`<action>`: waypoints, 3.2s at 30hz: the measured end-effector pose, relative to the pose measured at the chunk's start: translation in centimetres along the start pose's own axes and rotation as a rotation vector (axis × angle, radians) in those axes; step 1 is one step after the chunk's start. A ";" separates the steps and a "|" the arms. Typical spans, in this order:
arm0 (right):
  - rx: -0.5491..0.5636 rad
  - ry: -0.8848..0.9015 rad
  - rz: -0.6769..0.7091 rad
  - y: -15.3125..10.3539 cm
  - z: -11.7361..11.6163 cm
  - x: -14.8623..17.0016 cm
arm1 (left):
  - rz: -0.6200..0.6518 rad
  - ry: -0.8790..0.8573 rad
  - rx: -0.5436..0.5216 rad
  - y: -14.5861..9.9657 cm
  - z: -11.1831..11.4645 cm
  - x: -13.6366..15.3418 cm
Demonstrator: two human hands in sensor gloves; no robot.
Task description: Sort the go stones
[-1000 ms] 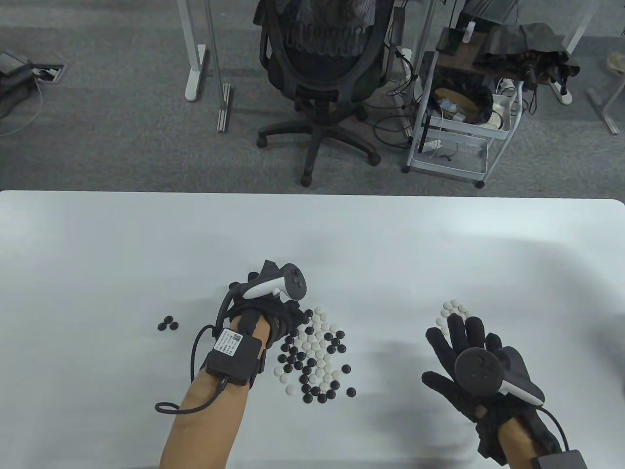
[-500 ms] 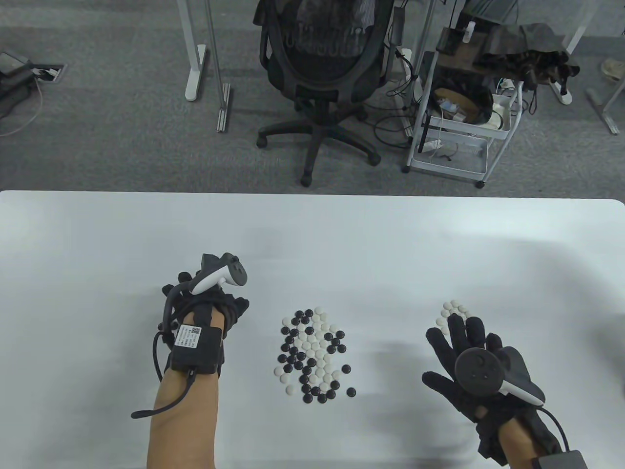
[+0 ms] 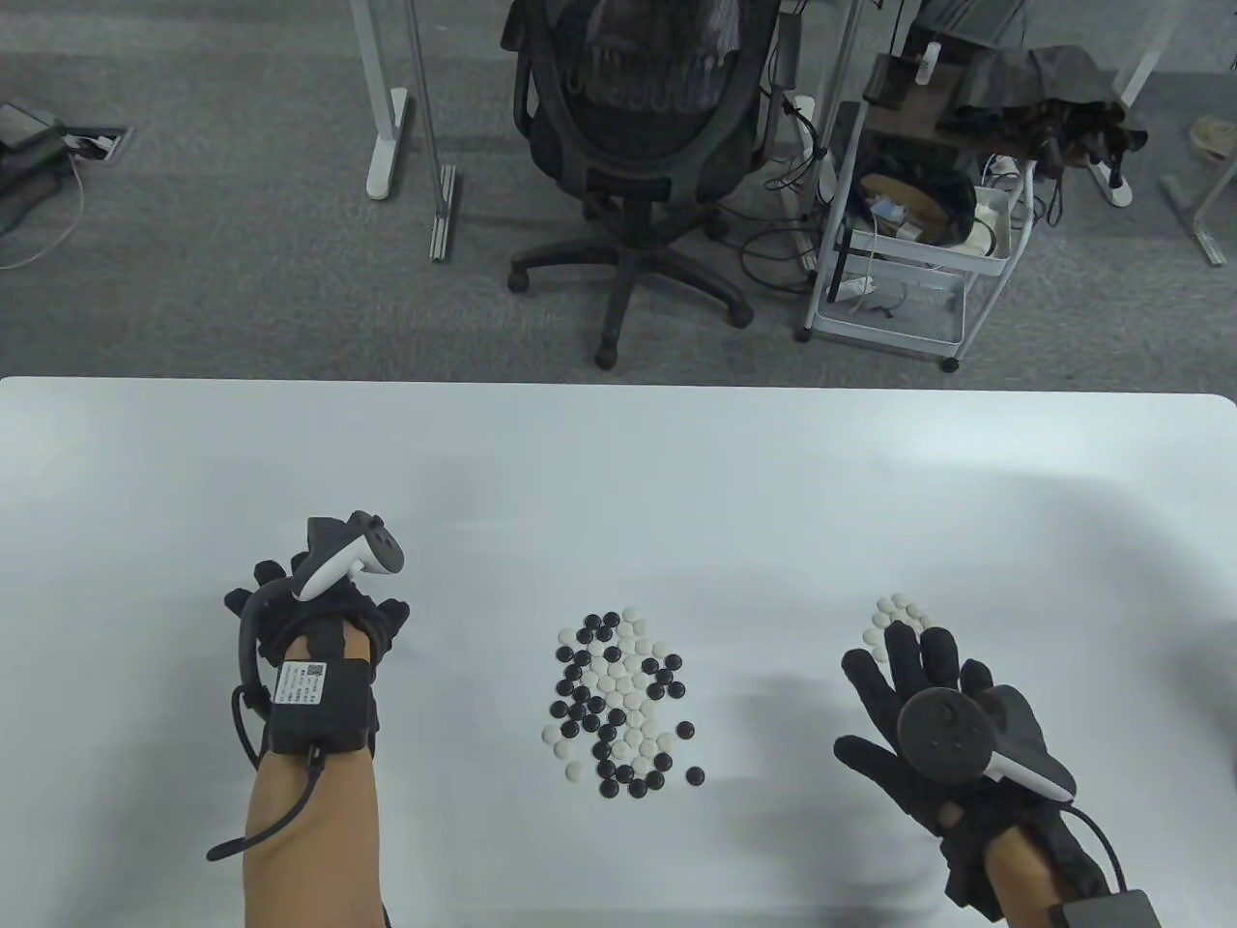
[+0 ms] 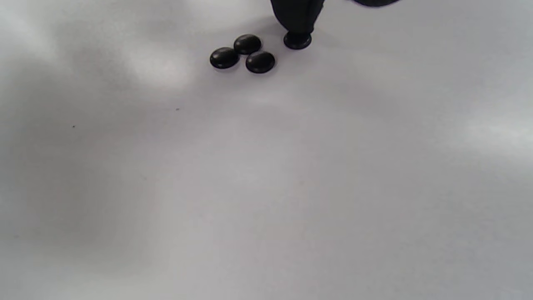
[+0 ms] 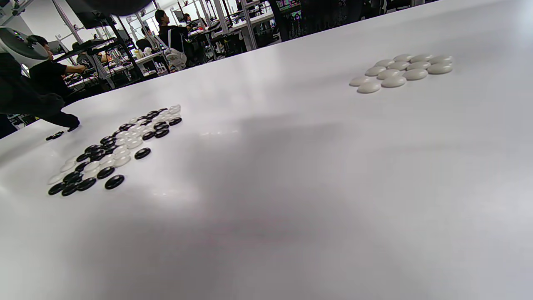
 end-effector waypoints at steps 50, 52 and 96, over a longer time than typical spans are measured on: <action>0.010 0.008 0.008 -0.3 0.2 0.0 | 0.579 0.200 0.188 -4.0 6.7 -15.8; 0.006 0.006 0.007 -0.3 0.2 0.0 | 0.624 0.204 0.197 -4.6 7.0 -16.5; 0.003 0.009 0.008 -0.3 0.3 -0.1 | 0.026 0.140 0.022 -1.8 0.7 -0.3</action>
Point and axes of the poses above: the tracker on the back of each hand, its own x axis roughly to the little-finger side, its own y axis roughly from the wrist to the fingertips, z = x × y, the point moved 3 cm from there along y, roughly from the wrist to the fingertips, and after that the axes turned 13 degrees about -y, right-handed, at the moved point
